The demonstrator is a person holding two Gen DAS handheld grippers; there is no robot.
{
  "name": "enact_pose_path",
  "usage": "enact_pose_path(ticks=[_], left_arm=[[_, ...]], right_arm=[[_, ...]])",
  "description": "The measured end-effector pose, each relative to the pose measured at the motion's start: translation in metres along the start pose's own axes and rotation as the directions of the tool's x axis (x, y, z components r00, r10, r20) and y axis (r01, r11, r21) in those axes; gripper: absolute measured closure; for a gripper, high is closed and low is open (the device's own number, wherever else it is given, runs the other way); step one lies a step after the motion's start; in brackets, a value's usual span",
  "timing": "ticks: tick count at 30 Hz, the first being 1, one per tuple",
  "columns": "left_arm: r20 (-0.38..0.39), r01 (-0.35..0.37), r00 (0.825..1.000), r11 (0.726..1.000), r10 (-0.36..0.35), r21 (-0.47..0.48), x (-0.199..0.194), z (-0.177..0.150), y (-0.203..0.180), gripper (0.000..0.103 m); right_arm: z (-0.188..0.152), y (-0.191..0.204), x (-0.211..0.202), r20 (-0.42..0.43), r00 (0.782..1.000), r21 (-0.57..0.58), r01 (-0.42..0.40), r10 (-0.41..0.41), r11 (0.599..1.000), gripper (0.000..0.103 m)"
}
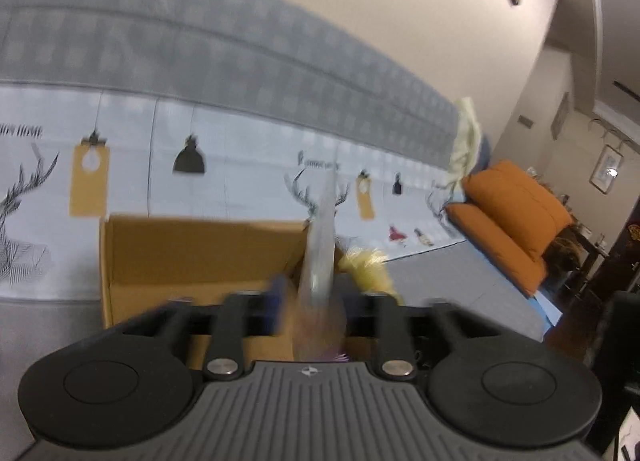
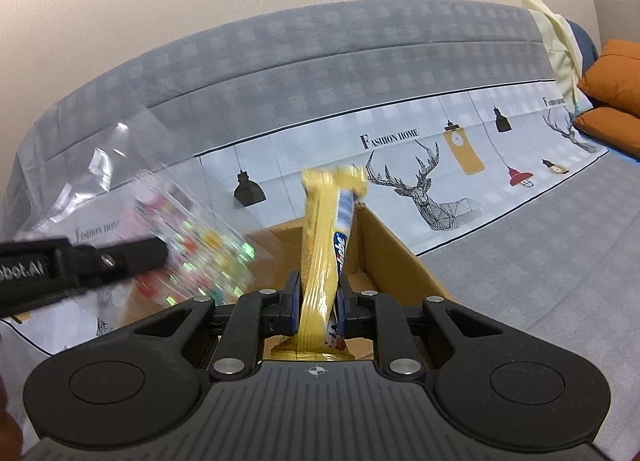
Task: Organize snacks
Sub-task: 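Open both grippers over the box, releasing the candy bag and wafer bar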
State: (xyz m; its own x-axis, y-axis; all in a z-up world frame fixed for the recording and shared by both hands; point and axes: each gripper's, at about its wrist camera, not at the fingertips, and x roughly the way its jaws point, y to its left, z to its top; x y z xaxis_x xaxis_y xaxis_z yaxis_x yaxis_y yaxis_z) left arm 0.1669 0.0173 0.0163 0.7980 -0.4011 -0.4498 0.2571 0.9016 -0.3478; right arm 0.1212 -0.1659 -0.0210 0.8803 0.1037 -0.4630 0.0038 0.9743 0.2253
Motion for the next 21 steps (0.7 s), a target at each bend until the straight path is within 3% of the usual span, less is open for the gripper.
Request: enact_pose_path(ticks=[1,2,3,12,17,21], left_arm=[[0.004,-0.031,1.000,1.000,0.031,-0.003,0.001,0.000,0.002,0.036],[0.009,-0.052,0.999,0.999,0.052,-0.005,0.000,0.001,0.004,0.036],[0.012,-0.070,0.998,0.998,0.070,-0.006,-0.001,0.001,0.006,0.036],[0.072,-0.174,0.982,0.985,0.172,0.022,-0.014,0.005,0.015,0.036],[0.195,-0.290,0.942,0.954,0.271,0.073,-0.038,0.006,0.021,0.027],[0.200,-0.348,0.923,0.935,0.328,0.070,-0.052,0.008,0.038,0.019]], right_arm=[[-0.001,0.001,-0.001,0.004,1.000,-0.002,0.013,-0.013,1.000,0.066],[-0.001,0.002,-0.002,0.013,0.999,-0.003,0.030,-0.030,1.000,0.048],[-0.001,0.002,-0.002,0.020,0.999,-0.003,0.042,-0.042,0.999,0.038],[-0.002,0.010,0.001,0.049,0.997,-0.005,0.057,-0.056,0.998,0.036],[-0.003,0.026,-0.004,0.142,0.986,-0.020,0.097,-0.093,0.995,0.036],[-0.005,0.038,-0.007,0.186,0.980,-0.023,0.083,-0.077,0.996,0.035]])
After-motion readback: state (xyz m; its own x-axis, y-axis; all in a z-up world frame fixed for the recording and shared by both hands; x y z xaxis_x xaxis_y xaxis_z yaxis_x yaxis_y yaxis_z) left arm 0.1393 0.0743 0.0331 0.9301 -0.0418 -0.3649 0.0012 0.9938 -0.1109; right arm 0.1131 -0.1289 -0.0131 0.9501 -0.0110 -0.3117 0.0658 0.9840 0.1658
